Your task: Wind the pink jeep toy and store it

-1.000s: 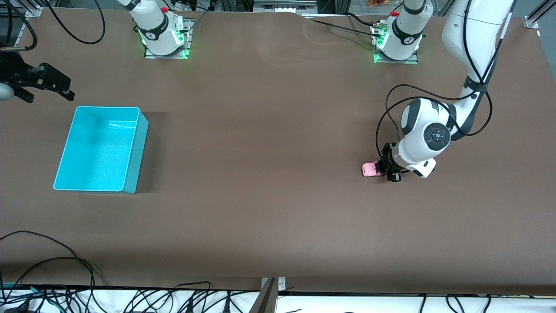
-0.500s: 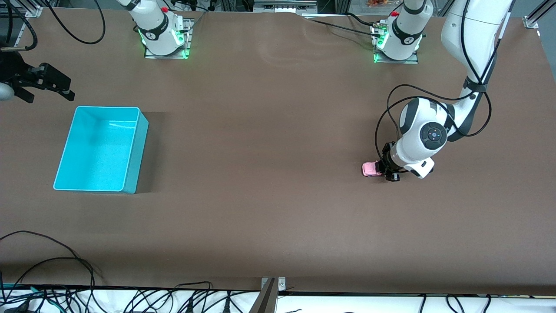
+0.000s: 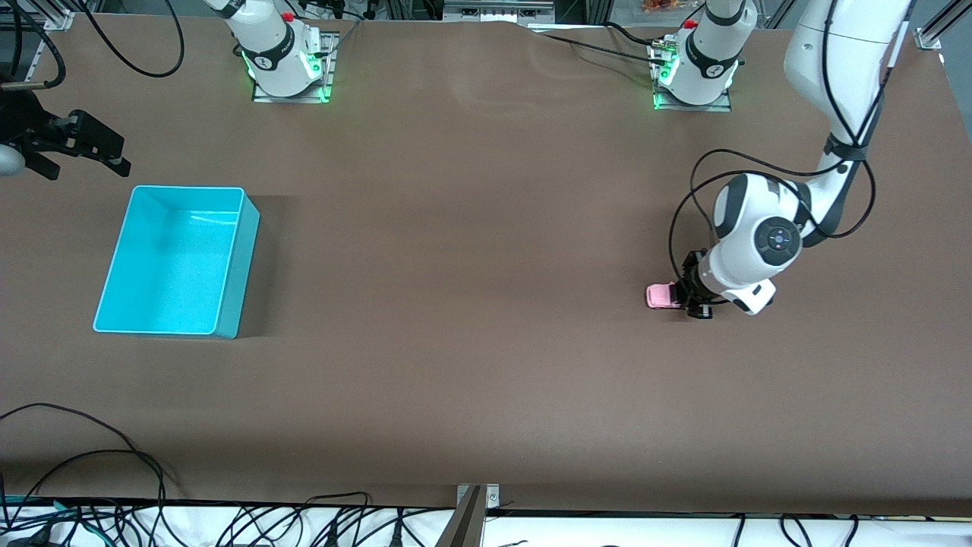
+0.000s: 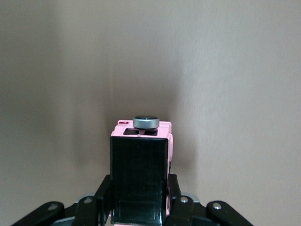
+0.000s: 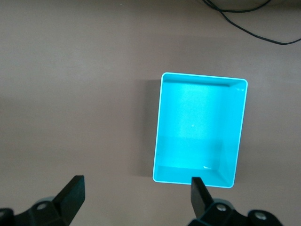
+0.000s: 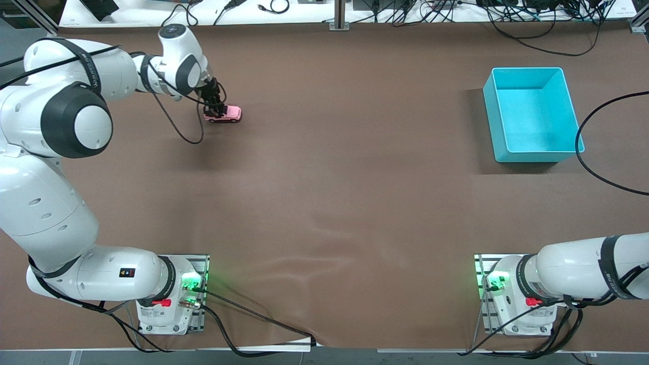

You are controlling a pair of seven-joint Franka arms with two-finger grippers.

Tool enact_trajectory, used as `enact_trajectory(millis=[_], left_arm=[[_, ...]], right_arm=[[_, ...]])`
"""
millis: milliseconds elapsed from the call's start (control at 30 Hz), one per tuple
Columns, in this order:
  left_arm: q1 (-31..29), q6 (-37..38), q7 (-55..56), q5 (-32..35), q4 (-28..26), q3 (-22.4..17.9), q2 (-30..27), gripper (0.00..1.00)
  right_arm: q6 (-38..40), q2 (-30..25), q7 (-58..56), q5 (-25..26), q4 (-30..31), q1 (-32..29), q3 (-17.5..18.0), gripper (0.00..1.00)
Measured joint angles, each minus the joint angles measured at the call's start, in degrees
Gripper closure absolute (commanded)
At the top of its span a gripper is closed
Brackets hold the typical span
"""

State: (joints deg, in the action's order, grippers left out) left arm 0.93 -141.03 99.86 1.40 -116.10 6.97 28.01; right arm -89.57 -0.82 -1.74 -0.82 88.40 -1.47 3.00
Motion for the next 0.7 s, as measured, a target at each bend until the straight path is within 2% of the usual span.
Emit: enact_trajectory(millis=[33, 333, 700], left_arm=[[-2.1, 0.0, -2.4, 0.0, -0.3, 0.0, -0.2, 1.00], [-5.0, 0.0, -4.2, 2.9, -0.5, -0.1, -0.3, 1.00], [-12.4, -0.5, -10.1, 7.5, -0.5, -0.2, -0.2, 1.00]], right_arm=[[0.0, 0.0, 0.0, 0.0, 0.0, 0.0, 0.0, 0.00], [0.0, 0.0, 0.0, 0.0, 0.0, 0.0, 0.0, 0.00], [0.0, 0.0, 0.0, 0.0, 0.0, 0.0, 0.0, 0.00]])
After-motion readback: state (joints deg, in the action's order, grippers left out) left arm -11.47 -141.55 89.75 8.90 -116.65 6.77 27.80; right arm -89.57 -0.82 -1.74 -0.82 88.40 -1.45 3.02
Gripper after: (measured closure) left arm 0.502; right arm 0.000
